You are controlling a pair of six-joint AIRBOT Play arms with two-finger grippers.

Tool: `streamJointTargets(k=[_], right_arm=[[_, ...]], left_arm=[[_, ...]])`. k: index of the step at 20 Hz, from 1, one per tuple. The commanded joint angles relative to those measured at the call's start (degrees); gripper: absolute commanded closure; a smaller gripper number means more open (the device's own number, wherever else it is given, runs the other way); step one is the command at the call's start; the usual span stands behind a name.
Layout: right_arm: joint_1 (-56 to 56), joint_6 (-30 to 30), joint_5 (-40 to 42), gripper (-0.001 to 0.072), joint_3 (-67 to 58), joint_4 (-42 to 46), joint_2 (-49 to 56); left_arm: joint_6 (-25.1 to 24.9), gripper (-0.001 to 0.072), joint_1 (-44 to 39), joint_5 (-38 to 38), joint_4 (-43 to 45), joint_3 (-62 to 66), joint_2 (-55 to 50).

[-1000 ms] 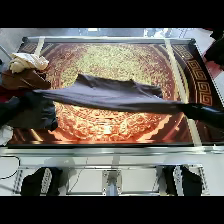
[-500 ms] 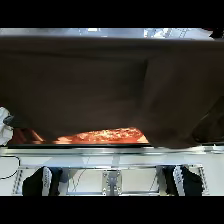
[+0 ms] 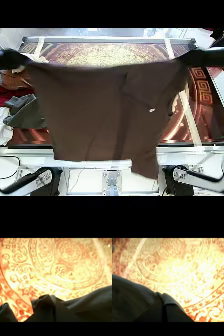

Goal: Fold the shirts.

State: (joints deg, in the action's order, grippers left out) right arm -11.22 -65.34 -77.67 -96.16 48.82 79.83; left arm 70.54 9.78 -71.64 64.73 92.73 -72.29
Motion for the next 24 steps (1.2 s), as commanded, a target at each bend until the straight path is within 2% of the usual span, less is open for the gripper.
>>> streamJointTargets(k=[1,2,4,5,8,10,13,16,18,24], right_arm=[[6.69,-2.21,9.46,0.07,-0.22,8.33,16.15],[6.67,-3.28,13.46,0.07,-0.22,7.96,19.61],[6.58,-4.13,21.7,0.07,-0.44,8.04,25.2],[6.58,-4.52,25.07,0.07,-0.85,8.02,27.04],[6.45,-4.74,31.06,0.07,-2.99,8.74,29.09],[5.16,-4.79,27.39,0.0699,-6.29,10.58,28.74],[2.47,-4.7,13.9,0.07,-11.74,12.2,27.23],[2.75,-4.74,4.96,0.07,-11.45,19.06,23.89],[3.45,-4.76,-0.48,0.07,-9.22,20.44,22.73],[6.12,-5.53,2.29,0.07,13.35,22.18,12.5]], left_arm=[[6.62,0.0702,-9.75,11.39,18.21,0.24,-15.72],[8.57,0.0702,-10.25,16.09,20.17,0.31,-19.34],[8.81,0.0702,-10.56,26.64,20.35,0.52,-25.59],[9.07,0.0702,-10.75,29.55,20.35,1.11,-27.96],[9.66,0.0702,-10.86,31.17,20.33,4.13,-33.35],[9.66,0.0702,-10.6,31.45,20.35,4.2,-32.96],[10.47,0.0702,-9.79,28.33,20.31,4.17,-29.83],[10.45,0.0702,-10.43,17.94,20.28,4.13,-27.74],[10.47,0.0702,-11.34,13.05,20.31,2.49,-27.76],[10.47,0.0702,-12.76,10.91,20.35,-1.86,-27.71]])
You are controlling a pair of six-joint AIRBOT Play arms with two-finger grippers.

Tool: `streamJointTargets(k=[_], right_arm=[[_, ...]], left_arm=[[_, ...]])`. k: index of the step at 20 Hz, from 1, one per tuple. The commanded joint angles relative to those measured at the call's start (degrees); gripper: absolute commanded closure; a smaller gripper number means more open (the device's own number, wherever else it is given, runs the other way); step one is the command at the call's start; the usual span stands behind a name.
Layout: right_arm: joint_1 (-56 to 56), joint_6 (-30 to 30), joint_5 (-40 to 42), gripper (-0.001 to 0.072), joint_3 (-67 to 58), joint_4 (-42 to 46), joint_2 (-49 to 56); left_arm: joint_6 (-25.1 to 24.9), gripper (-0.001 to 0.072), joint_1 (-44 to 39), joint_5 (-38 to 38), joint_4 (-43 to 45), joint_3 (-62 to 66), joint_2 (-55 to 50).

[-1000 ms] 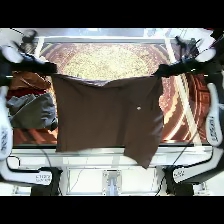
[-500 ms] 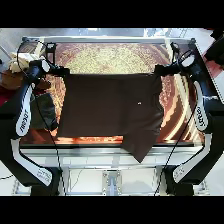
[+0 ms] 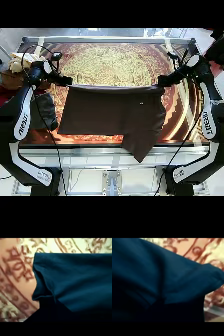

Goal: Fold the shirts.

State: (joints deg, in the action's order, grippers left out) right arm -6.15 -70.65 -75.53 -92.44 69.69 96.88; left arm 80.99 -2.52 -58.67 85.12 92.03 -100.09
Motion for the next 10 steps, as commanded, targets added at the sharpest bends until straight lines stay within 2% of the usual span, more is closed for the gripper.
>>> streamJointTargets(k=[1,5,10], right_arm=[[1.18,-0.28,3.26,0.07,14.01,1.25,-6.14],[1.18,-0.46,11.69,0.07,24.9,0.94,-7.48],[1.18,-0.9,21.07,0.0699,28.46,0.72,-6.73]], left_arm=[[0.02,0.0702,-0.46,-2.43,-0.04,-1.18,0.09],[0.02,0.0703,-0.39,-5.46,-0.02,-2.86,0.02],[0.02,0.0702,-0.2,-3.69,0.39,-9.09,-0.09]])
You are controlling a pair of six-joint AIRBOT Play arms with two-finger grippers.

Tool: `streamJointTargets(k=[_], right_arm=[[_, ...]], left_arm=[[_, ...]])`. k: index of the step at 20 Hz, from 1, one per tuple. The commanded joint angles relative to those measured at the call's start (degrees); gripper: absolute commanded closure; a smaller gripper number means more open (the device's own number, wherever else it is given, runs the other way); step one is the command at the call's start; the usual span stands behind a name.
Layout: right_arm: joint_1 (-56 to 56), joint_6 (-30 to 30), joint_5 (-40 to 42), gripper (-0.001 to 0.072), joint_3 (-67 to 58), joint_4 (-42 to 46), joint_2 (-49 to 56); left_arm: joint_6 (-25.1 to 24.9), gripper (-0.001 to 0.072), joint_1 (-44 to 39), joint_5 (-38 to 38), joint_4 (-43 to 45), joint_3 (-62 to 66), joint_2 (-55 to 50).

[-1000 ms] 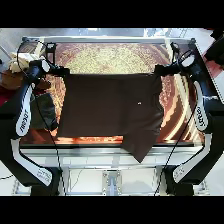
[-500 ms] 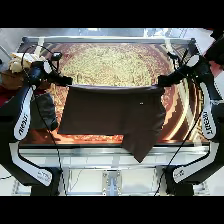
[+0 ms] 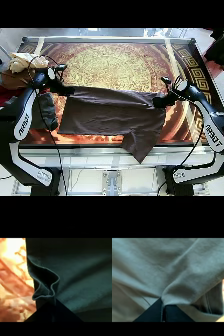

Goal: Fold the shirts.

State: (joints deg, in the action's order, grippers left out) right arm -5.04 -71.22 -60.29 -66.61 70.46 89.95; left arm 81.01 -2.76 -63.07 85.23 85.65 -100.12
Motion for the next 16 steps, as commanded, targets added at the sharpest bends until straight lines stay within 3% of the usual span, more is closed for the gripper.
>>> streamJointTargets(k=[1,7,8,9,10,14,16], right_arm=[[0.07,-0.39,6.19,0.07,2.62,-0.07,0.9],[0.02,-1.88,6.78,0.0688,2.45,-0.11,4.74],[-0.15,-2.32,5.31,0.0616,1.99,-0.07,3.96],[-0.5,-2.27,2.99,0.0402,1.05,0.15,2.23],[-1.11,-2.29,0.63,0.0326,0.11,1.09,-0.15],[-8.26,-2.29,-11.61,0.0326,1.2,7.15,-16.37],[-13.99,-2.25,-10.54,0.0326,10.67,2.95,-26.47]], left_arm=[[0.0,0.0702,0.07,1.7,0.28,-2.95,-0.2],[0.13,0.0692,0.02,2.34,0.24,-3.02,-1.44],[0.72,0.06,0.02,2.19,0.24,-2.99,-1.01],[0.72,0.0308,0.37,1.92,0.24,-2.99,0.17],[0.74,0.0059,0.79,1.64,0.24,-2.99,1.99],[1.81,0.0064,4.15,-1.18,0.0,-5.14,16.15],[4.55,0.0064,6.95,2.29,-3.39,-15.65,25.57]])
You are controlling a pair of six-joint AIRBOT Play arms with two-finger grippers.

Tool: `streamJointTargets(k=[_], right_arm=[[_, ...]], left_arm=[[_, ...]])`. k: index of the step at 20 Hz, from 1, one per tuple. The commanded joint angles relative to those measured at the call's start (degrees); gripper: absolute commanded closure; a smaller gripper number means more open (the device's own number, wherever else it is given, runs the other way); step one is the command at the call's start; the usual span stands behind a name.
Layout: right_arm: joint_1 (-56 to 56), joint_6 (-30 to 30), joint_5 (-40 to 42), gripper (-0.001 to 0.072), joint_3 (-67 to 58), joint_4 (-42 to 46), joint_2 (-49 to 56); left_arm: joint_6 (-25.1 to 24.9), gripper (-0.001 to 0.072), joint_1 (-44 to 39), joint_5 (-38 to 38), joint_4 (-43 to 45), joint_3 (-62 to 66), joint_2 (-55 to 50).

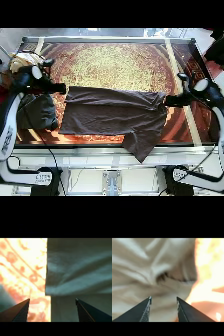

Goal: Fold the shirts.

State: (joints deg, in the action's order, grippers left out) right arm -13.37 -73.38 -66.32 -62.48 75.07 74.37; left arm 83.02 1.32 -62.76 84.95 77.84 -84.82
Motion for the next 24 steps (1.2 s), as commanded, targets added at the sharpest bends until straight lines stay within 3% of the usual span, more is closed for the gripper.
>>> streamJointTargets(k=[1,4,7,10,12,17,23,24], right_arm=[[-8.15,-0.13,-3.5,0.0326,13.31,-5.03,-15.61],[-11.37,-0.74,-9.73,0.0325,25.88,-8.39,-21.14],[-11.34,-0.5,-17.0,0.0322,30.49,-12.33,-20.13],[-11.34,-0.48,-16.65,0.032,32.5,-13.66,-19.45],[-11.34,-0.22,-16.46,0.0187,35.39,-16.41,-17.92],[-10.27,0.55,-10.75,0.0189,41.62,-21.29,-13.51],[-3.32,0.35,-3.87,0.0247,43.71,-23.56,-9.51],[-2.21,0.39,-2.32,0.0358,43.74,-25.0,-9.18]], left_arm=[[4.48,0.0064,4.15,4.72,-6.43,-14.82,14.84],[6.58,0.0064,6.4,9.81,-15.72,-30.88,25.31],[11.34,0.0064,6.4,7.69,-18.16,-36.98,28.81],[12.66,0.0064,6.4,7.63,-20.24,-40.59,29.73],[13.94,0.0065,6.4,7.72,-22.38,-44.41,30.86],[16.61,0.0065,6.67,11.17,-25.75,-52.24,34.99],[16.98,0.0064,7.41,11.17,-26.32,-52.76,36.72],[17.77,0.0064,7.41,11.17,-26.29,-52.76,36.72]])
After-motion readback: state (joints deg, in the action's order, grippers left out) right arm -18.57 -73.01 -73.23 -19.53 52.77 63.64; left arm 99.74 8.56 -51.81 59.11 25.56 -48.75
